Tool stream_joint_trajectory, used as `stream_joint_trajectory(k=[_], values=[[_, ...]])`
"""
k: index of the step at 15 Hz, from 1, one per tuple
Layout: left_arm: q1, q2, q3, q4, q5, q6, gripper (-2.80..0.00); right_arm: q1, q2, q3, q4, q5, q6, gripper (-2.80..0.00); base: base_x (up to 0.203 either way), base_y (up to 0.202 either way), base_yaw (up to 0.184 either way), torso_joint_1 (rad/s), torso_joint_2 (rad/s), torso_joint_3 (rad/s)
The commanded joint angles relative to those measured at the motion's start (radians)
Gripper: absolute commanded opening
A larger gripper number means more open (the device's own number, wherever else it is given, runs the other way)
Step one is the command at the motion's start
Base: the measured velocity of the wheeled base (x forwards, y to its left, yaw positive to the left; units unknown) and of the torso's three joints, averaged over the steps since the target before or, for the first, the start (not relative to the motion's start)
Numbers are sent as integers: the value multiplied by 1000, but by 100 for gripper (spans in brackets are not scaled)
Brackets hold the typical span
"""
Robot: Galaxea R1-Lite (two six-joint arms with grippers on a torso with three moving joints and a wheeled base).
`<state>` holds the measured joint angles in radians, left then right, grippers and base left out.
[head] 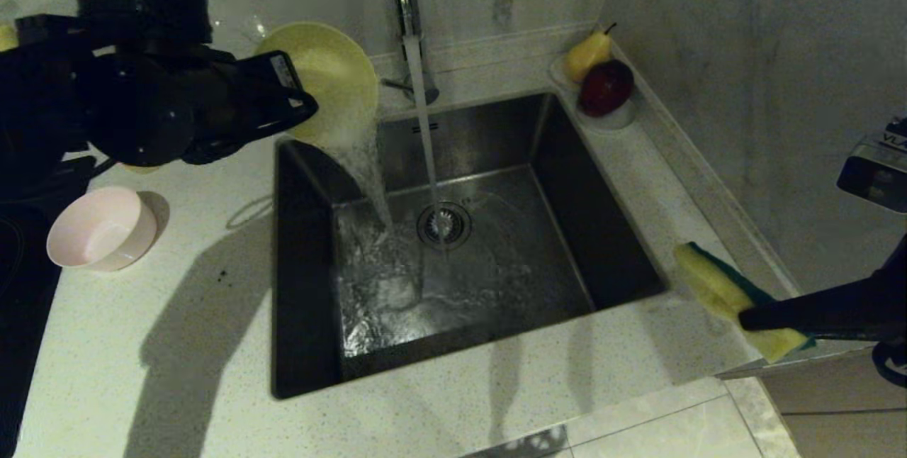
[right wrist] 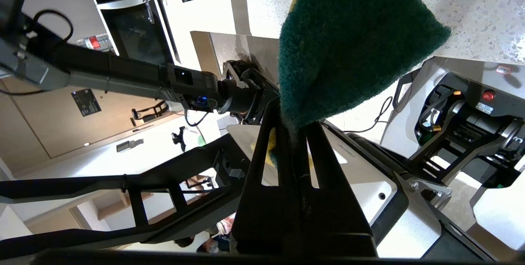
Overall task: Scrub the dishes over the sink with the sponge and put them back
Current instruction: Wash the bowl
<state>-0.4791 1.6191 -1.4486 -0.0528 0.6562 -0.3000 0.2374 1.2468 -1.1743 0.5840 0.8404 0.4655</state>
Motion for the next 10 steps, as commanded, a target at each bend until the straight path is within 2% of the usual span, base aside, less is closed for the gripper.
stream_joint_trajectory(k=[1,2,3,4,5,6,7,8,10], values=[[1,-64,56,-163,1,92,-280,0,3,5,5,6,4,-280,0,0,0,0,0,0],[1,-72,90,-240,-3,144,-280,0,2,7,5,8,4,-280,0,0,0,0,0,0],[1,-77,99,-260,-9,163,-280,0,2,9,5,7,3,-280,0,0,0,0,0,0],[1,-84,131,-327,-28,206,-280,0,6,7,5,6,2,-280,0,0,0,0,0,0],[2,-95,175,-441,-59,259,-280,0,8,5,5,5,2,-280,0,0,0,0,0,0],[3,-115,236,-554,-120,316,-280,0,10,5,5,5,2,-280,0,0,0,0,0,0],[3,-137,272,-649,-208,362,-280,0,10,5,5,5,2,-280,0,0,0,0,0,0],[6,-161,294,-707,-264,394,-280,0,13,5,5,5,2,-280,0,0,0,0,0,0],[7,-205,306,-726,-282,436,-280,0,24,10,5,6,2,-280,0,0,0,0,0,0]])
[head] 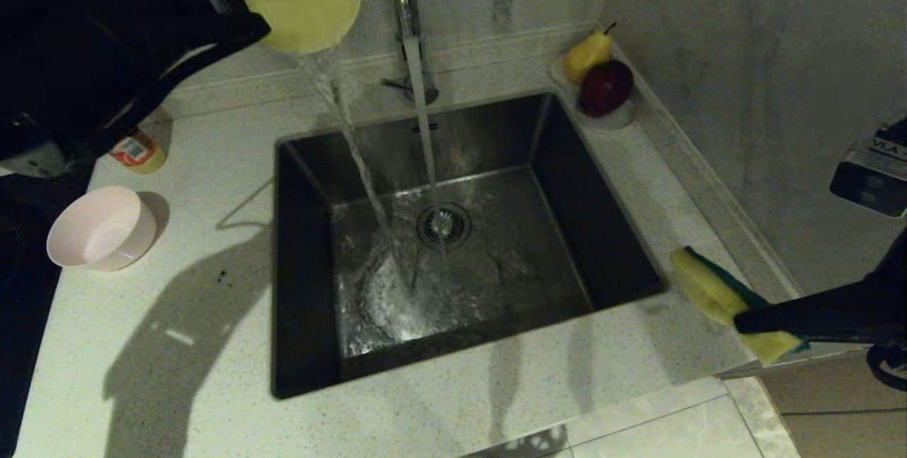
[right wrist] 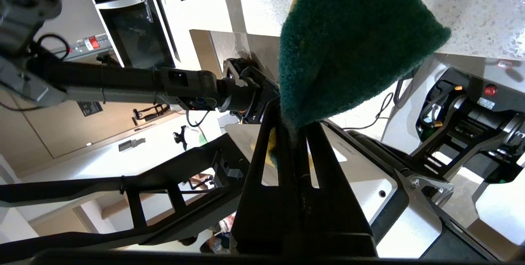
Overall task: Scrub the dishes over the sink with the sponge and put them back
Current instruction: Wash the bowl
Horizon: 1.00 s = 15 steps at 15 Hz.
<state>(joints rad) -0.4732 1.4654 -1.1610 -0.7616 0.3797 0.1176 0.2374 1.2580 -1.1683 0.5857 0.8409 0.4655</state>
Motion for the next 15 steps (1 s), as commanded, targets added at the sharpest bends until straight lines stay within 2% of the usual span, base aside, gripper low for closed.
stream_joint_trajectory(k=[1,3,4,7,8,10,12,14,15], values=[[1,-75,31,-23,-23,39,-280,0,17,5,5,7,3,-280,0,0,0,0,0,0],[1,-121,91,-63,-107,72,-280,1,17,6,5,9,4,-280,0,0,0,0,0,0],[1,-134,116,-75,-127,91,-280,2,11,4,5,9,5,-280,0,0,0,0,0,0],[5,-126,161,-70,-113,64,-280,3,0,-1,5,9,5,-280,0,0,0,0,0,0],[6,-120,176,-52,-91,11,-280,5,-3,-12,5,9,6,-280,0,0,0,0,0,0],[7,-116,185,93,-75,-110,-280,5,-5,-40,5,25,7,-280,0,0,0,0,0,0],[6,-134,182,293,-76,-240,-280,12,0,-65,3,49,5,-280,0,0,0,0,0,0],[6,-137,173,528,-84,-325,-280,50,21,-98,-5,58,7,-280,0,0,0,0,0,0],[5,-133,169,612,-88,-369,-280,74,30,-110,-10,58,10,-280,0,0,0,0,0,0]])
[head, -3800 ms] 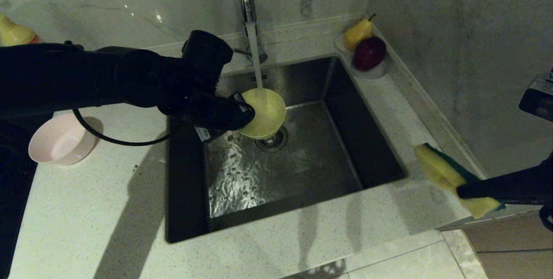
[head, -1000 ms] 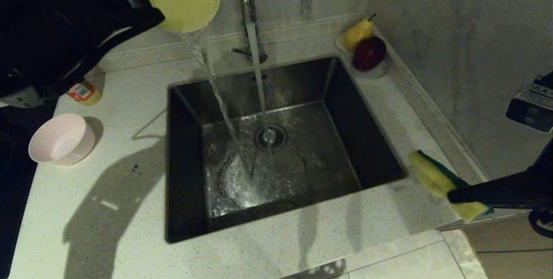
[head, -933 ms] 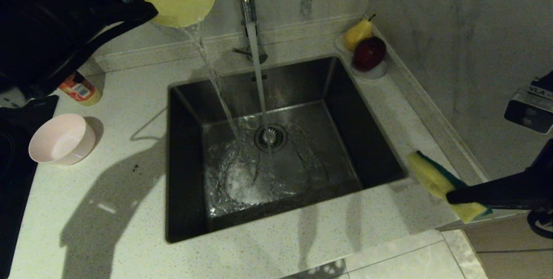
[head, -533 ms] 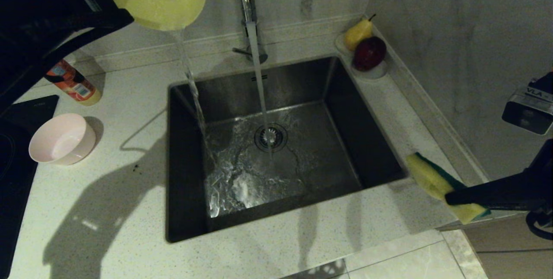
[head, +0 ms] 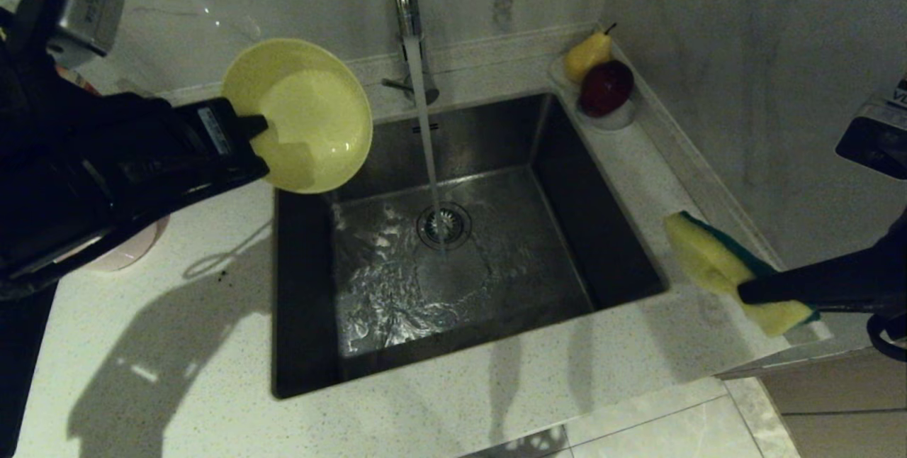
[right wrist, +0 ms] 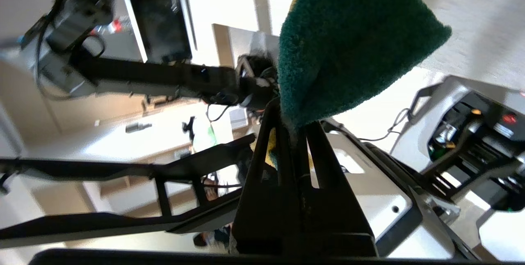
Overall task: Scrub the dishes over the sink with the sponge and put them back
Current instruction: Wash the bowl, then wipe the bowl
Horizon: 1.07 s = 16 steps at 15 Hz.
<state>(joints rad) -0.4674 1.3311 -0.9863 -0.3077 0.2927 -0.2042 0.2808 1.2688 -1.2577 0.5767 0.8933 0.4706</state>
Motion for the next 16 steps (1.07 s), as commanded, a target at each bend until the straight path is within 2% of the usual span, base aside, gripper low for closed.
stream_joint_trajectory(k=[1,4,7,9,12,16], values=[[-2,18,-3,199,-12,-73,-280,61,33,-35,-9,5,7,-280,0,0,0,0,0,0],[-24,64,12,210,-46,-96,-280,140,109,-106,-19,-2,11,-280,0,0,0,0,0,0],[-86,114,22,207,-54,-102,-280,196,202,-178,-19,-9,11,-280,0,0,0,0,0,0],[-128,140,17,197,-54,-128,-280,265,269,-234,-19,-41,10,-280,0,0,0,0,0,0],[-210,184,15,194,-45,-137,-280,333,352,-319,-15,-96,10,-280,0,0,0,0,0,0],[-263,212,1,178,2,-133,-280,371,447,-413,-9,-121,12,-280,0,0,0,0,0,0]])
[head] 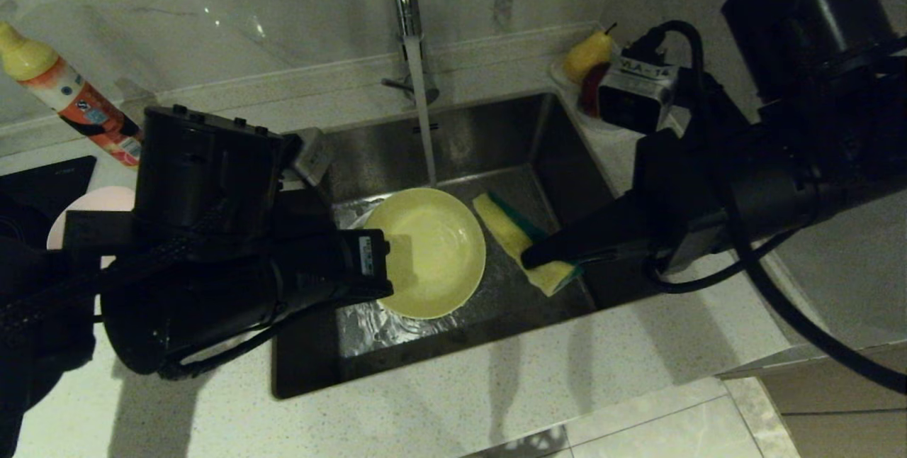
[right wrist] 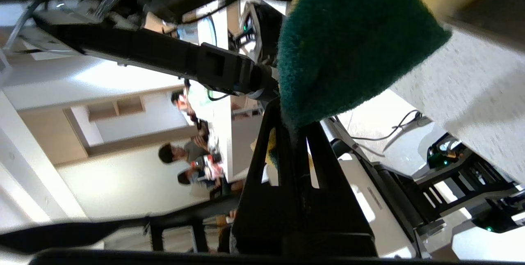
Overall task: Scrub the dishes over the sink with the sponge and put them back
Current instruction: Wipe the bowl
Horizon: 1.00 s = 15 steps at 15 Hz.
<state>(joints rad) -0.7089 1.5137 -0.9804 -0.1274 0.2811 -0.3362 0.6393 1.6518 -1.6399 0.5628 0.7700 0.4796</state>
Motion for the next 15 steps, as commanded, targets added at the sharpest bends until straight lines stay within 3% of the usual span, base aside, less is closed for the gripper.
stream_joint_trajectory(k=[1,4,8,10,15], values=[[-37,43,-8,-20,42,0,-280,15,83,-43,5,2,4,-280,0,0,0,0,0,0],[-63,73,-5,-102,98,4,-280,15,128,-53,1,0,5,-280,0,0,0,0,0,0],[-84,88,-19,-112,120,28,-280,1,176,-104,2,-35,8,-280,0,0,0,0,0,0],[-105,91,-18,-113,165,42,-280,-10,193,-136,-2,-61,45,-280,0,0,0,0,0,0],[-134,89,67,-264,217,138,-280,-33,225,-191,0,-61,50,-280,0,0,0,0,0,0]])
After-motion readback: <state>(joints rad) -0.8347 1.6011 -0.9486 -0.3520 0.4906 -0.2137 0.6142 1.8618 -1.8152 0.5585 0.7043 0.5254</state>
